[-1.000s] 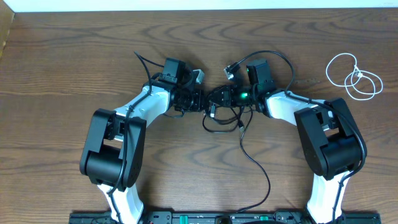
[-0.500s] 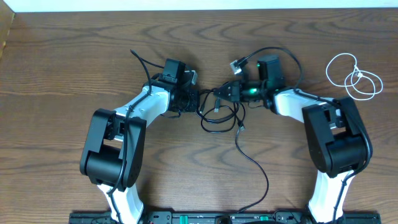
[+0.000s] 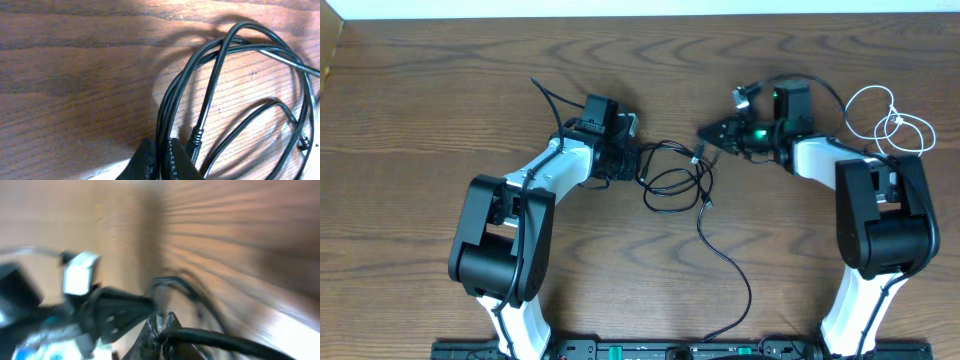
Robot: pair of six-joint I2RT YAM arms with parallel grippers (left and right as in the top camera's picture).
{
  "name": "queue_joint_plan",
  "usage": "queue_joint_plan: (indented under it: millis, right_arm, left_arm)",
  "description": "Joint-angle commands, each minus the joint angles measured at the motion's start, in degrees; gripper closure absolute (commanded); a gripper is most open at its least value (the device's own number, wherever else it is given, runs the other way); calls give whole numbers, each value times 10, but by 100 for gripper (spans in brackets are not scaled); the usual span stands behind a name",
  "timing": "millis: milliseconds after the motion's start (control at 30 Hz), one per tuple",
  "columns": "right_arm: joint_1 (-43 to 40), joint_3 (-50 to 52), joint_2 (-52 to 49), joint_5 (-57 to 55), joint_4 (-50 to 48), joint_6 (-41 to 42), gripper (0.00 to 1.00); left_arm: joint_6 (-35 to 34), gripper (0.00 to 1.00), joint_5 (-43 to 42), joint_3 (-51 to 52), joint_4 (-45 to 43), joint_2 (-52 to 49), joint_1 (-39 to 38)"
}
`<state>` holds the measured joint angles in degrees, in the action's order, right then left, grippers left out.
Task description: Untangle cables
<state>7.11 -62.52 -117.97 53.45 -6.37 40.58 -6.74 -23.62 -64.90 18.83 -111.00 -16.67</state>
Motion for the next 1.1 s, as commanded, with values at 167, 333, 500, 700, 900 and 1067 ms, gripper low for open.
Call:
queue_joint_plan:
  millis: [167, 333, 500, 700, 900, 1067]
  right_arm:
    - [-7, -5, 14, -132, 85, -25, 55]
    - [-6, -7, 70, -103, 85, -74, 63]
    - [9, -7, 130, -88, 97, -92, 77]
    - [53, -5, 126, -89, 108, -93, 74]
    - [104, -5, 117, -163, 159, -5, 92]
    - [119, -5, 117, -221, 187, 12, 65]
  left_arm:
    - [75, 92, -71, 7, -11, -2, 1]
    - [87, 92, -84, 7, -14, -2, 1]
    - [104, 92, -125, 7, -27, -2, 1]
    - [117, 93, -177, 7, -46, -2, 1]
    - [128, 92, -214, 7, -48, -2, 1]
    - [127, 92, -214, 7, -48, -2, 1]
